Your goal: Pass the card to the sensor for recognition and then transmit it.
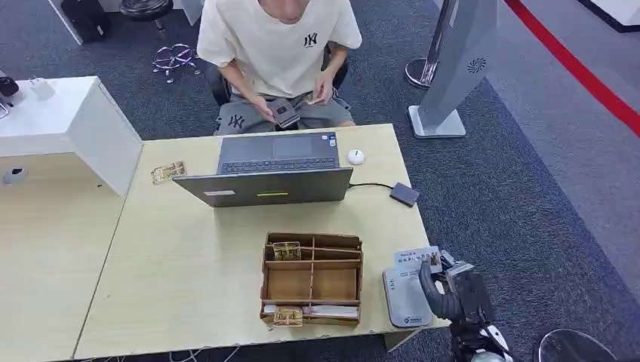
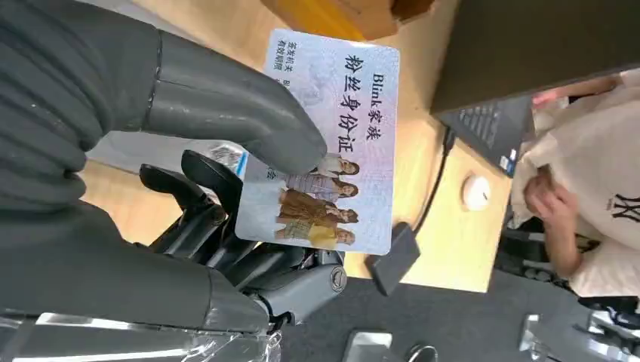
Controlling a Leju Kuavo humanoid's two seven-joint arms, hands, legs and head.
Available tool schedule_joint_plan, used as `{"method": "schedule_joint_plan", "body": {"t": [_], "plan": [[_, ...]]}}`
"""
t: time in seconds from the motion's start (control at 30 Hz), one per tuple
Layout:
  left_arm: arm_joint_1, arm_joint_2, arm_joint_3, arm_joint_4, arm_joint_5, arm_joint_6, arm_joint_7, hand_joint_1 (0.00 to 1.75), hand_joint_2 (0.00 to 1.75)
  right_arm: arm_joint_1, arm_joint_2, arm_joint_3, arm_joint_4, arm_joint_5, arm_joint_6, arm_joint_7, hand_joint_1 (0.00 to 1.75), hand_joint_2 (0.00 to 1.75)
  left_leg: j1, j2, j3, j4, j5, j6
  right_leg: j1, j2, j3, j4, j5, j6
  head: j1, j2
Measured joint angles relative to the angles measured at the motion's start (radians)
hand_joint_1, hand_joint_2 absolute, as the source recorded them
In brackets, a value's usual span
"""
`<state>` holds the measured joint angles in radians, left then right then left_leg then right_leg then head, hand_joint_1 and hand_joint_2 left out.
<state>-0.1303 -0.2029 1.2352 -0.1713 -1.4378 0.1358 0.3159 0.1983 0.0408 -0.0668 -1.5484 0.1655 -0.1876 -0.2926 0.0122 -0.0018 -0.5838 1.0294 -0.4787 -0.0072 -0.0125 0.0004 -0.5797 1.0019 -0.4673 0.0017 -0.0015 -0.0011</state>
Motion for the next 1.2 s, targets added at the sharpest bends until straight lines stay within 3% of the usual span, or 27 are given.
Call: {"method": "schedule_joint_plan", "body": {"t": [0.27, 0.43, 0.63, 0.8, 1.2], "plan": [[0.001, 0.005, 0.0, 0.0, 0.013, -0.001, 0.001, 0.0, 0.0, 0.009, 0.0, -0.075, 0.026, -0.081, 0.16, 0.003, 1.75, 1.75, 0.0, 0.0, 0.0, 0.0, 0.0, 0.0, 0.0, 0.0, 0.0, 0.0, 0.0, 0.0, 0.0, 0.0], [0.001, 0.008, 0.001, 0.0, 0.02, -0.001, 0.001, 0.0, 0.0, 0.012, -0.006, -0.088, 0.035, -0.071, 0.217, 0.006, 1.75, 1.75, 0.0, 0.0, 0.0, 0.0, 0.0, 0.0, 0.0, 0.0, 0.0, 0.0, 0.0, 0.0, 0.0, 0.0], [0.001, 0.01, 0.002, 0.0, 0.026, -0.001, -0.002, 0.0, 0.0, 0.013, -0.02, -0.088, 0.042, 0.026, 0.194, 0.007, 1.75, 1.75, 0.0, 0.0, 0.0, 0.0, 0.0, 0.0, 0.0, 0.0, 0.0, 0.0, 0.0, 0.0, 0.0, 0.0], [0.001, 0.01, 0.003, 0.0, 0.032, -0.004, -0.003, 0.0, 0.0, 0.012, -0.031, -0.084, 0.045, 0.154, 0.124, 0.021, 1.75, 1.75, 0.0, 0.0, 0.0, 0.0, 0.0, 0.0, 0.0, 0.0, 0.0, 0.0, 0.0, 0.0, 0.0, 0.0], [0.001, 0.01, 0.004, 0.0, 0.035, -0.01, -0.005, 0.0, 0.0, -0.003, -0.051, -0.08, 0.074, 0.303, 0.057, 0.057, 1.75, 1.75, 0.0, 0.0, 0.0, 0.0, 0.0, 0.0, 0.0, 0.0, 0.0, 0.0, 0.0, 0.0, 0.0, 0.0]]}}
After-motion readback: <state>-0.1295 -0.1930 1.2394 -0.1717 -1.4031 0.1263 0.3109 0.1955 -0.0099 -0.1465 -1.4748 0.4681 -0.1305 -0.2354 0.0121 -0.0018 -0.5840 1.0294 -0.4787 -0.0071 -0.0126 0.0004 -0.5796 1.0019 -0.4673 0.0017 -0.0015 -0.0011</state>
